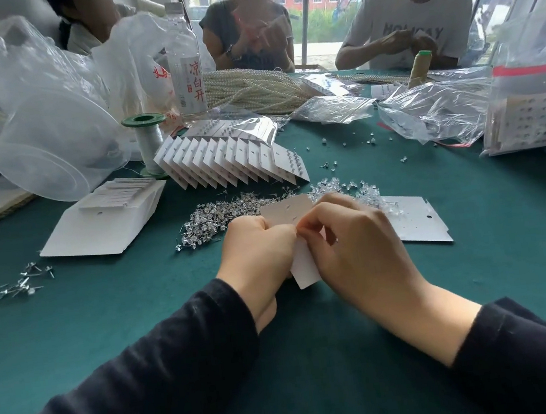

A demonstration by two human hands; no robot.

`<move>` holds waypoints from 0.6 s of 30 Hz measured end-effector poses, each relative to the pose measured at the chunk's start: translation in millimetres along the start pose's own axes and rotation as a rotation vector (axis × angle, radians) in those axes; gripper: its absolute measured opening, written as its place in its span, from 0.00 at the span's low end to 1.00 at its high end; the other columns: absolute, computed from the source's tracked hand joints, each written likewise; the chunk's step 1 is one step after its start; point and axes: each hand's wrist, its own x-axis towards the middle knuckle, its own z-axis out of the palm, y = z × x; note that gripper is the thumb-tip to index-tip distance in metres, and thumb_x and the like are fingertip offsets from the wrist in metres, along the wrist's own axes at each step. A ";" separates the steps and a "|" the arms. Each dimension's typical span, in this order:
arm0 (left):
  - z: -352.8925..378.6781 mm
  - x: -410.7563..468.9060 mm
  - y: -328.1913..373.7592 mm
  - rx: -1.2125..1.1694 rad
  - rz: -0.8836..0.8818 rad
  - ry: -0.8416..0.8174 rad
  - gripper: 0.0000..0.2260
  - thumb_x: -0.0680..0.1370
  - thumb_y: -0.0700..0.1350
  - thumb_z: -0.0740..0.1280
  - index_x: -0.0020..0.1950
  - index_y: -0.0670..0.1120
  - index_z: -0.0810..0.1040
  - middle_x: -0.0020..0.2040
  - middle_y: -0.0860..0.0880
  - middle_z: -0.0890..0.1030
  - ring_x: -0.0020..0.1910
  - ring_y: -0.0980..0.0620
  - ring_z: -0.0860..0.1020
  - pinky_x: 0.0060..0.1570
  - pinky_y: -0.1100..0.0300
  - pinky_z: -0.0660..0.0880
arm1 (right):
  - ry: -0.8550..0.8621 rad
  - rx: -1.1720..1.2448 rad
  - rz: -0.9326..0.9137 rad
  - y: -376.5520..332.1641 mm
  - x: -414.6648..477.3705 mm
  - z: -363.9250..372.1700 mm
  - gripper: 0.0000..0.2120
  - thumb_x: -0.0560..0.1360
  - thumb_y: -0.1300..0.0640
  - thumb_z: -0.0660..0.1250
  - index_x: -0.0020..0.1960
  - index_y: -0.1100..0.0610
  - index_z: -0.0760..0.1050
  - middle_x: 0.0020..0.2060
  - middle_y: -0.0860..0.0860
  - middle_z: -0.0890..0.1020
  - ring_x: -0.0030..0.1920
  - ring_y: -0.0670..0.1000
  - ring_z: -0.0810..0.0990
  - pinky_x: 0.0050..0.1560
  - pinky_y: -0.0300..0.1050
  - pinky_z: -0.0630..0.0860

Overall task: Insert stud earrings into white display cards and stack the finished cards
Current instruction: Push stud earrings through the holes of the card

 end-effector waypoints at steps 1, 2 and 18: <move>0.2 0.0 1.2 0.000 -0.006 -0.006 0.05 0.72 0.33 0.62 0.39 0.42 0.71 0.40 0.41 0.73 0.40 0.47 0.73 0.44 0.40 0.76 | 0.003 -0.013 -0.006 0.0 -0.1 -0.6 0.05 0.71 0.60 0.66 0.39 0.58 0.79 0.36 0.50 0.78 0.34 0.54 0.75 0.36 0.51 0.74; 0.0 -0.8 2.7 0.008 -0.011 -0.009 0.05 0.72 0.33 0.63 0.39 0.41 0.71 0.40 0.40 0.74 0.39 0.46 0.75 0.45 0.38 0.76 | 0.007 -0.021 -0.004 -0.1 -0.4 -1.6 0.04 0.71 0.59 0.66 0.39 0.57 0.79 0.36 0.50 0.79 0.33 0.55 0.75 0.36 0.51 0.74; -1.0 -5.7 1.3 0.123 0.049 0.024 0.05 0.63 0.40 0.65 0.36 0.42 0.72 0.37 0.40 0.75 0.38 0.46 0.75 0.44 0.37 0.76 | -0.044 -0.052 -0.026 -3.0 -0.5 -4.8 0.05 0.70 0.61 0.64 0.36 0.58 0.76 0.33 0.47 0.72 0.32 0.54 0.73 0.35 0.50 0.74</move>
